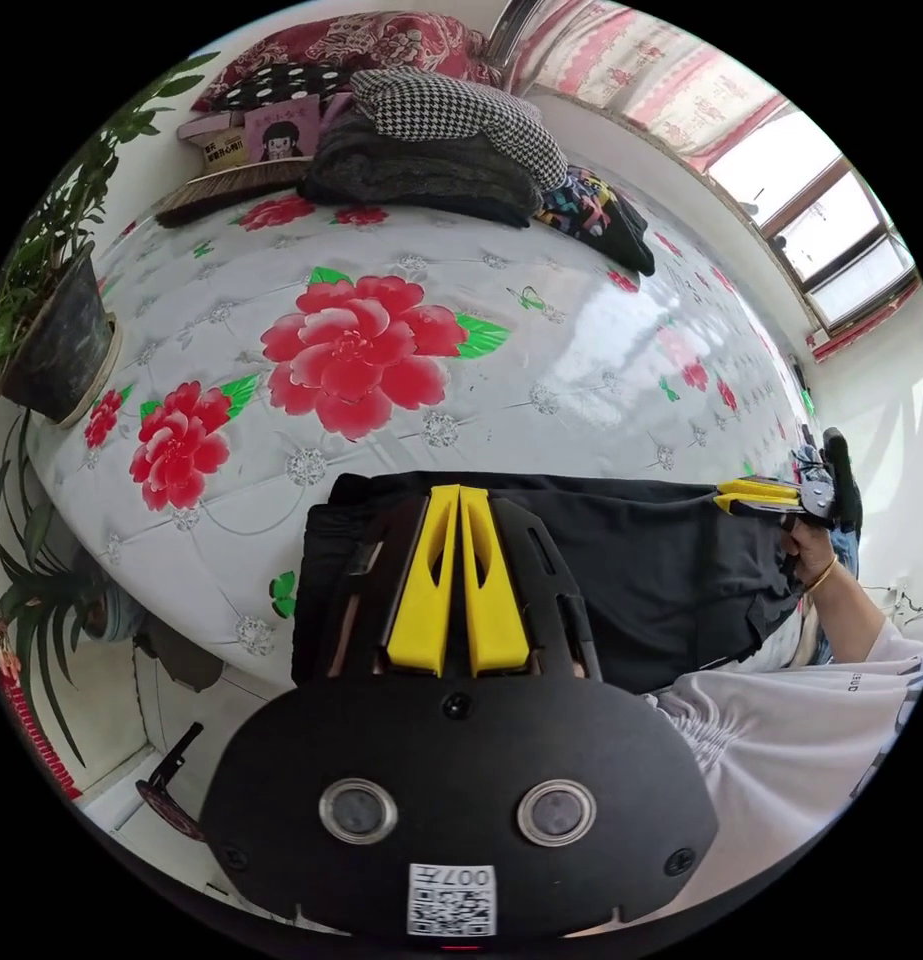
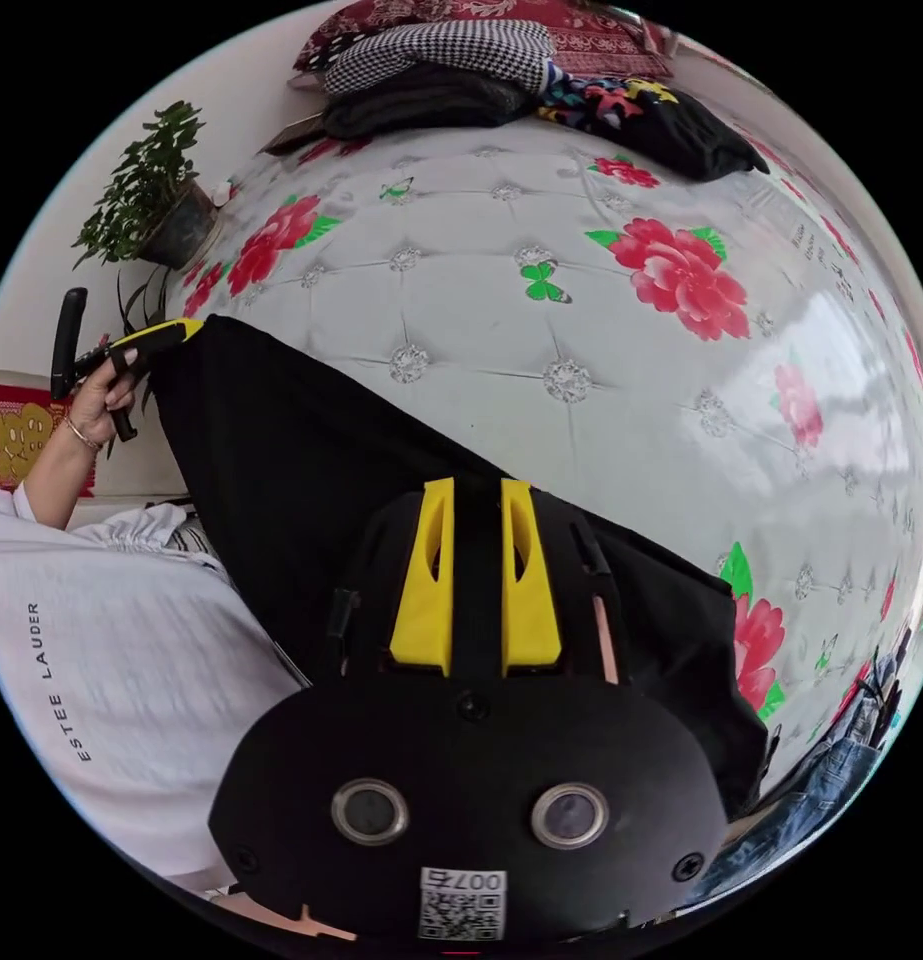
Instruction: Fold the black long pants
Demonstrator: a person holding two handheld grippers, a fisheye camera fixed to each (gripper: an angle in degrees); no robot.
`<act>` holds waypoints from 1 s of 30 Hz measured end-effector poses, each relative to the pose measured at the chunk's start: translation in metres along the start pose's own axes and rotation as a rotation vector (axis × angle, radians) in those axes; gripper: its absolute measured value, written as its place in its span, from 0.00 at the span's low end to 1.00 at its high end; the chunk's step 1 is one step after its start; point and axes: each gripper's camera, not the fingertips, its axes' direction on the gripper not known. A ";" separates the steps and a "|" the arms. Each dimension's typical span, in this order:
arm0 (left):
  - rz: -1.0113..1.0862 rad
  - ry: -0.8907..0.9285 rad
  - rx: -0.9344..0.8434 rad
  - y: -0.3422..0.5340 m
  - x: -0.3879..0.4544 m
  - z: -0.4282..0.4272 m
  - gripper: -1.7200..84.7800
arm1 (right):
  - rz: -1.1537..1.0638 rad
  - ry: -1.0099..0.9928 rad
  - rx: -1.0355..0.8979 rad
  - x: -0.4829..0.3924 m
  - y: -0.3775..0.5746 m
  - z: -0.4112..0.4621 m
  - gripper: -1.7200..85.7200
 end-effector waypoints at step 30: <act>-0.469 0.062 0.164 0.115 -0.152 -0.048 0.09 | 0.250 0.113 0.050 0.018 0.255 -0.188 0.05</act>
